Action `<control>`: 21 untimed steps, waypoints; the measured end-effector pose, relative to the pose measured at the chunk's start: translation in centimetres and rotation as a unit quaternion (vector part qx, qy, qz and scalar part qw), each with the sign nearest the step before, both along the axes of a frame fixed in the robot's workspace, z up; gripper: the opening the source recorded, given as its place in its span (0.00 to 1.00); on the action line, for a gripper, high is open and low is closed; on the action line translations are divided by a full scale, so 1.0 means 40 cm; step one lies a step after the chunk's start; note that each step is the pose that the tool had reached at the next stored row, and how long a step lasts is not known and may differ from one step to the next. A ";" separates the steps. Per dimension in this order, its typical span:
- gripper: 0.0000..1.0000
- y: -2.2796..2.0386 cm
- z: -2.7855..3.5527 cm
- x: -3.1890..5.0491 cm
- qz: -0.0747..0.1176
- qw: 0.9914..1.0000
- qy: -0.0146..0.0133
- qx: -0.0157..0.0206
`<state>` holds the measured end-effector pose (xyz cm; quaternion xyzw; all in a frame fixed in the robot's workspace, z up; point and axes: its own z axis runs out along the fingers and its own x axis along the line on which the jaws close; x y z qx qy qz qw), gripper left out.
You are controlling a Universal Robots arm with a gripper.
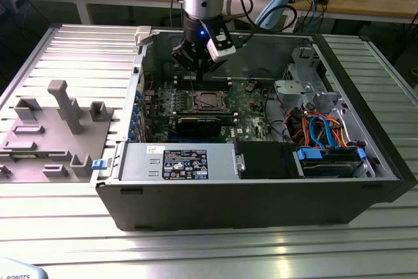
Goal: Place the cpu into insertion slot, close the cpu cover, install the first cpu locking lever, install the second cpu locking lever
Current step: 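Install the first cpu locking lever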
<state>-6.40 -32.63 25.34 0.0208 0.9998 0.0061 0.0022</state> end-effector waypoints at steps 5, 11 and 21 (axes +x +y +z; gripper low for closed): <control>0.11 0.001 0.005 0.000 0.000 1.000 0.000 0.000; 0.11 0.003 0.008 0.000 0.000 1.000 0.000 0.000; 0.11 0.003 0.009 -0.004 0.000 1.000 0.000 0.000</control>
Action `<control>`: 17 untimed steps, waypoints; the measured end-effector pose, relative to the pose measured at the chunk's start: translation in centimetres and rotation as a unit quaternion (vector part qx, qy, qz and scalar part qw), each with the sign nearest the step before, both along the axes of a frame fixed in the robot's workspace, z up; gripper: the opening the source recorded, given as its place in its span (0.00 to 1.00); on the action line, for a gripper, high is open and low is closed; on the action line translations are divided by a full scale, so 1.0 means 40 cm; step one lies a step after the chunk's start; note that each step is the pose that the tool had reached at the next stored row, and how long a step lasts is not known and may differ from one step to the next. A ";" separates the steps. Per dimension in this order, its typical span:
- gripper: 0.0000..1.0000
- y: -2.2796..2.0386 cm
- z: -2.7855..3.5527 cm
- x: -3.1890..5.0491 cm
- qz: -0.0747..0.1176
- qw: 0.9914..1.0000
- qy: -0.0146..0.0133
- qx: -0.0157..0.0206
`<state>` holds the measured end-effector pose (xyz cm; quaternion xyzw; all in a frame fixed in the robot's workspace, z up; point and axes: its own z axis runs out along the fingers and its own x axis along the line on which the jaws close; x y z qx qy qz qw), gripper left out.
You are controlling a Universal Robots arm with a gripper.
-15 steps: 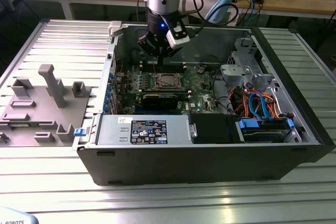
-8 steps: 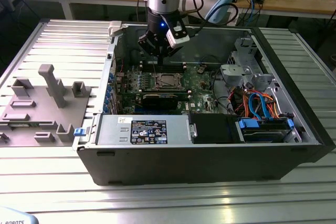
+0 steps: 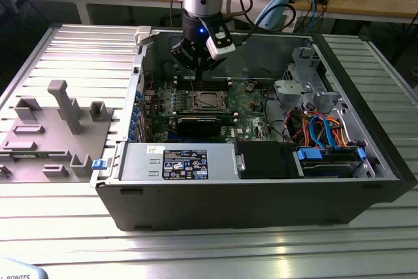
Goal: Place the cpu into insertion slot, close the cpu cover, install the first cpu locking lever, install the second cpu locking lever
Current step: 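Install the first cpu locking lever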
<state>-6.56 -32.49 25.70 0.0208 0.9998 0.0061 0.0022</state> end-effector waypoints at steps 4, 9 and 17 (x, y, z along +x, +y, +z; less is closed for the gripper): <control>0.11 0.000 0.000 -0.004 0.000 1.000 0.000 0.000; 0.11 0.000 0.000 -0.014 0.000 1.000 0.000 0.000; 0.11 0.000 0.000 -0.053 0.000 1.000 -0.003 0.000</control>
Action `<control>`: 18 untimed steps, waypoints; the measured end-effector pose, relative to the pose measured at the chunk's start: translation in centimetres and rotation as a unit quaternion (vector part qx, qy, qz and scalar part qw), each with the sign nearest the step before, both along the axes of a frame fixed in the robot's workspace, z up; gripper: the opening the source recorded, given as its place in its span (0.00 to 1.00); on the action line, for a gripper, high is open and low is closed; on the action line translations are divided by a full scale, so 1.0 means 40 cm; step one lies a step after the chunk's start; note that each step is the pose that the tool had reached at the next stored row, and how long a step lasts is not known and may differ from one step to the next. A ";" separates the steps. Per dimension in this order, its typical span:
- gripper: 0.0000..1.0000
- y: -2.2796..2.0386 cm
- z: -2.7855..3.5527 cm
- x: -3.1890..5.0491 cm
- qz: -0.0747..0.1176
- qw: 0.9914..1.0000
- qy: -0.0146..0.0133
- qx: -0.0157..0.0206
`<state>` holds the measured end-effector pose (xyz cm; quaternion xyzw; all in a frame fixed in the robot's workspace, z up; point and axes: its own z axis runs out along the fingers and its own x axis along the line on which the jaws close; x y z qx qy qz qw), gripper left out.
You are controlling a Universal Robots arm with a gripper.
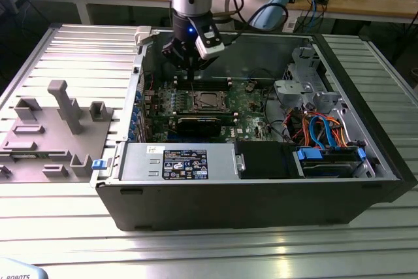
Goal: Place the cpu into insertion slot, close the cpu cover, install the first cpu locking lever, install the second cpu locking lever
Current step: 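Install the first cpu locking lever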
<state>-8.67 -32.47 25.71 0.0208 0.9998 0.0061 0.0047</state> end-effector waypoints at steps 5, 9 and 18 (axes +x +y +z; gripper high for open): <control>0.11 0.000 0.006 -0.006 0.000 1.000 -0.001 0.000; 0.11 0.004 0.014 -0.013 0.000 1.000 -0.002 0.000; 0.11 0.026 0.015 -0.038 0.005 1.000 -0.002 0.000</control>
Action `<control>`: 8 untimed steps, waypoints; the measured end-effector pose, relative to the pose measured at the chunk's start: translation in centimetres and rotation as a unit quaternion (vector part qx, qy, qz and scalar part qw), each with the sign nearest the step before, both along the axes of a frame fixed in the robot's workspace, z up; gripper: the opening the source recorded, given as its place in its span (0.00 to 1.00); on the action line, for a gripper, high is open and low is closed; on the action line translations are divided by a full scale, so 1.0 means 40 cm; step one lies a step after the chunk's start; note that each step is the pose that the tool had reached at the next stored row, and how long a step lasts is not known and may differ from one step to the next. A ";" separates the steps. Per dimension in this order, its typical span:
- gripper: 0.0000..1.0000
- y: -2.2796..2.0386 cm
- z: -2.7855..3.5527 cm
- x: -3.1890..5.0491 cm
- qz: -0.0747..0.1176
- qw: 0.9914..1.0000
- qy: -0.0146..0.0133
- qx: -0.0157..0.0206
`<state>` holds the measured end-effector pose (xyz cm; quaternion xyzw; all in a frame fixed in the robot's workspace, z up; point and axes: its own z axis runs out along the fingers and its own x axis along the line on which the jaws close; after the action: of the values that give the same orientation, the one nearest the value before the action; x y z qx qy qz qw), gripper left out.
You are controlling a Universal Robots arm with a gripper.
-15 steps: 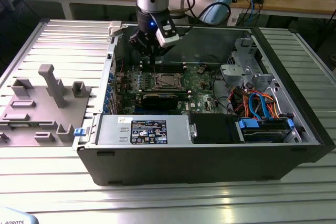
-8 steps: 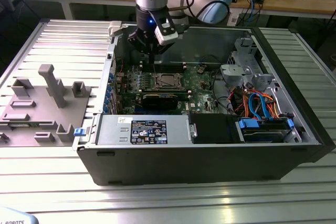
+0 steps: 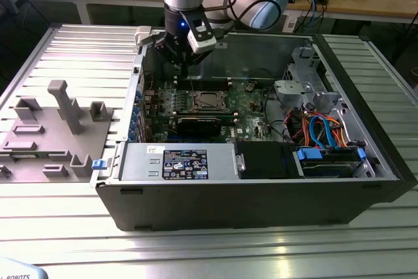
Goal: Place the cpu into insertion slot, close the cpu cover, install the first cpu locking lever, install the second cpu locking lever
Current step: 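Install the first cpu locking lever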
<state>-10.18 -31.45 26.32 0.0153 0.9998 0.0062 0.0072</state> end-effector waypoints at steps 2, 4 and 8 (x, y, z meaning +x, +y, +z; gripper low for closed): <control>0.11 0.008 0.000 -0.001 0.002 1.000 0.000 0.000; 0.11 0.012 0.000 -0.001 0.005 1.000 0.000 0.001; 0.11 0.014 0.000 0.002 0.012 1.000 0.000 0.002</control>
<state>-10.10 -30.87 26.33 0.0029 0.9999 0.0083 0.0070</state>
